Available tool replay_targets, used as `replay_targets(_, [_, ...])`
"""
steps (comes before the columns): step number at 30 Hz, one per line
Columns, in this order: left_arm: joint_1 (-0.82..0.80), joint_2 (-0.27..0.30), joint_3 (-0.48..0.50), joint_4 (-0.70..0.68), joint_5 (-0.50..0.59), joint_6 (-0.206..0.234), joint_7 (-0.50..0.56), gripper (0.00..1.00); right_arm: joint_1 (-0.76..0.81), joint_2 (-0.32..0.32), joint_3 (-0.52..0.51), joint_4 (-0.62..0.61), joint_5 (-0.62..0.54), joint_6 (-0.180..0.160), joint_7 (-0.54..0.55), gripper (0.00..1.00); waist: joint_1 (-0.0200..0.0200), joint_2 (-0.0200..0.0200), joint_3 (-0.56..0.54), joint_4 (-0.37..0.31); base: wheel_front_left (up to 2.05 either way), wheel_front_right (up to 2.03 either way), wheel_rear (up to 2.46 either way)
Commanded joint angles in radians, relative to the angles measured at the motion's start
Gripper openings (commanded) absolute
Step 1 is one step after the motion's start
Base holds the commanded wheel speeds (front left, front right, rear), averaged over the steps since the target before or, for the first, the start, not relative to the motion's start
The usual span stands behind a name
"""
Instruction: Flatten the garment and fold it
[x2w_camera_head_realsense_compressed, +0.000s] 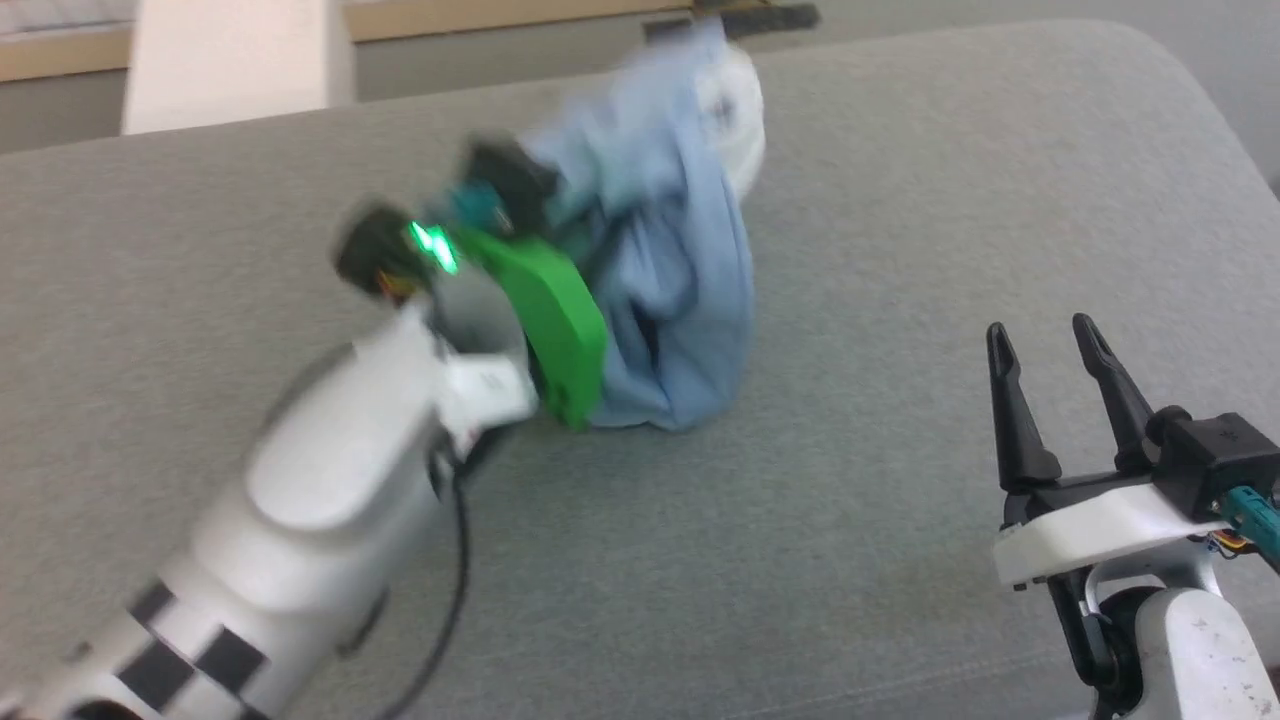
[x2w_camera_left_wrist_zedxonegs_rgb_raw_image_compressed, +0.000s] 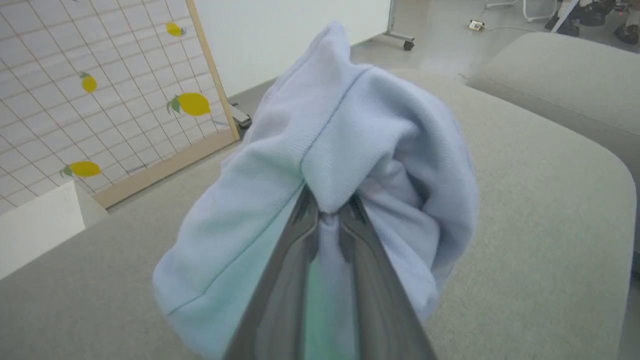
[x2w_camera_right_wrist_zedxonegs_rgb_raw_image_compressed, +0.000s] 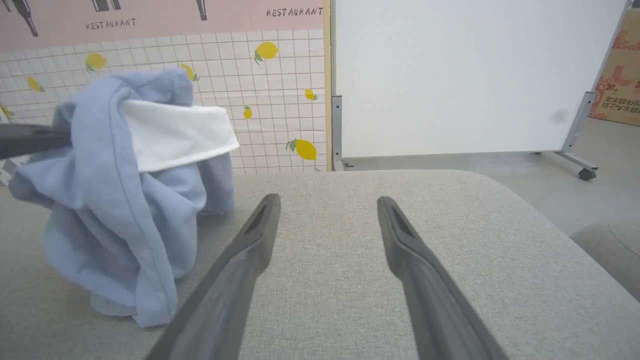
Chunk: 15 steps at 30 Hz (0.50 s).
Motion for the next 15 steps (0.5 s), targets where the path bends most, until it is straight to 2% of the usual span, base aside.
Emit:
replay_targets(1, [0.039, -0.005, -0.027, 0.02, 0.009, -0.011, 0.019, 1.0, -0.015, 0.003, 0.002, 0.008, 0.005, -0.002, -0.013, 1.0, 0.0001, -0.0001, 0.05, -0.06, 0.0, 0.0, 0.0])
replay_targets(7, [0.111, -0.014, -0.087, 0.046, 0.006, -0.034, 0.033, 1.0, -0.014, 0.003, -0.001, 0.039, 0.011, -0.002, -0.026, 1.0, 0.0001, -0.0001, 0.039, -0.047, 0.0, 0.0, 0.0])
replay_targets(15, [0.097, 0.01, -0.016, 0.001, -0.014, 0.005, -0.035, 1.0, -0.007, 0.003, -0.001, 0.058, -0.003, -0.002, -0.012, 1.0, 0.0001, -0.0001, -0.028, 0.038, 0.0, 0.0, 0.0])
